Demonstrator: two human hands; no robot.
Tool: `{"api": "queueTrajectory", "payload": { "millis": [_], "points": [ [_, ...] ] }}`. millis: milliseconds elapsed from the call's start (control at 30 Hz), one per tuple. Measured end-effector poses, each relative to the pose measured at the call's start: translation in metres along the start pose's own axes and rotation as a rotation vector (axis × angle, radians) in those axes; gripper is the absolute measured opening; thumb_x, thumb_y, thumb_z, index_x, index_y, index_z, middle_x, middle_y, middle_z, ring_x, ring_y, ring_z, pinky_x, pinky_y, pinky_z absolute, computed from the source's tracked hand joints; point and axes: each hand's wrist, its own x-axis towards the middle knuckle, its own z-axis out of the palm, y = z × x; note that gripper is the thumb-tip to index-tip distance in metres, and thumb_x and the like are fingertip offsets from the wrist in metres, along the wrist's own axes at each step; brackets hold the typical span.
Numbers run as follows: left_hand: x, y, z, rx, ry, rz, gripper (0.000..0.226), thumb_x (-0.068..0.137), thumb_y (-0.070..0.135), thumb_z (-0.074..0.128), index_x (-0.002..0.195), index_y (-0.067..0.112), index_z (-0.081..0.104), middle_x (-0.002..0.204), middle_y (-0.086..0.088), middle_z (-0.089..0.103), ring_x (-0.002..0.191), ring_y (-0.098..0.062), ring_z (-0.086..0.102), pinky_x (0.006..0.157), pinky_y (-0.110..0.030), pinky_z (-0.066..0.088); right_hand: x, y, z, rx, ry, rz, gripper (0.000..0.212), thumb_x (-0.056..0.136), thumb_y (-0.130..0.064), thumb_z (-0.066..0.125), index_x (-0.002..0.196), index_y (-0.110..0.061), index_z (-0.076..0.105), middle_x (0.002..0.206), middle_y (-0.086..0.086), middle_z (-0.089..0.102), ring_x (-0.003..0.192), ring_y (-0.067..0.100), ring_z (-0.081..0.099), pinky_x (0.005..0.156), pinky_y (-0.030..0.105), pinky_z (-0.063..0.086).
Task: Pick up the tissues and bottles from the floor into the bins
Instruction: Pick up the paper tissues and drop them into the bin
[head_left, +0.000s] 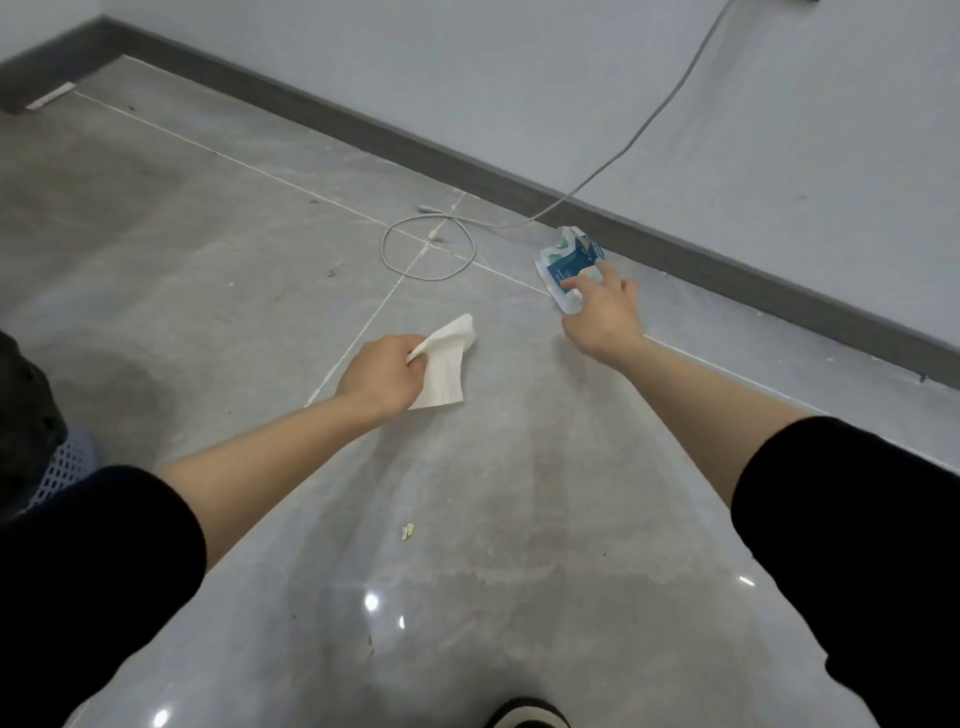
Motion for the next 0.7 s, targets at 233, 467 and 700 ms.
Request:
{"api": "queueTrajectory", "payload": {
  "millis": [233,467,700],
  "points": [
    [0.001,0.006,-0.006,-0.077,0.005,-0.018,0.024,0.096,0.013,0.039,0.095,0.018,0.062,0.089,-0.003,0.058,0.085,-0.025,0.052,0.063,-0.028,0.035,0.026,0.005,-0.001,-0.115,-0.229,0.091,0.064,0.089,-0.016,0.047,0.147,-0.038,0.028,0.16,0.001,-0.005,0.142,0.033,0.004,0.111,0.043,0.026],
    [-0.005,-0.009,-0.008,-0.121,-0.011,-0.048,0.026,0.097,0.012,0.039,0.098,0.01,0.064,0.088,-0.006,0.058,0.083,-0.023,0.05,0.06,-0.028,0.035,0.027,0.0,0.015,-0.264,-0.287,0.097,0.031,0.093,-0.022,0.045,0.118,-0.007,0.053,0.112,0.013,0.049,0.122,0.033,0.04,0.111,0.039,0.02],
    [-0.013,-0.02,-0.01,-0.156,0.007,-0.081,0.023,0.096,0.012,0.039,0.087,0.015,0.059,0.087,-0.005,0.058,0.083,-0.024,0.05,0.063,-0.029,0.035,-0.012,-0.004,0.034,-0.319,-0.229,-0.09,0.031,0.089,-0.021,0.058,0.116,-0.006,0.052,0.108,0.016,0.06,0.102,0.033,0.056,0.078,0.031,0.044]
  ]
}}
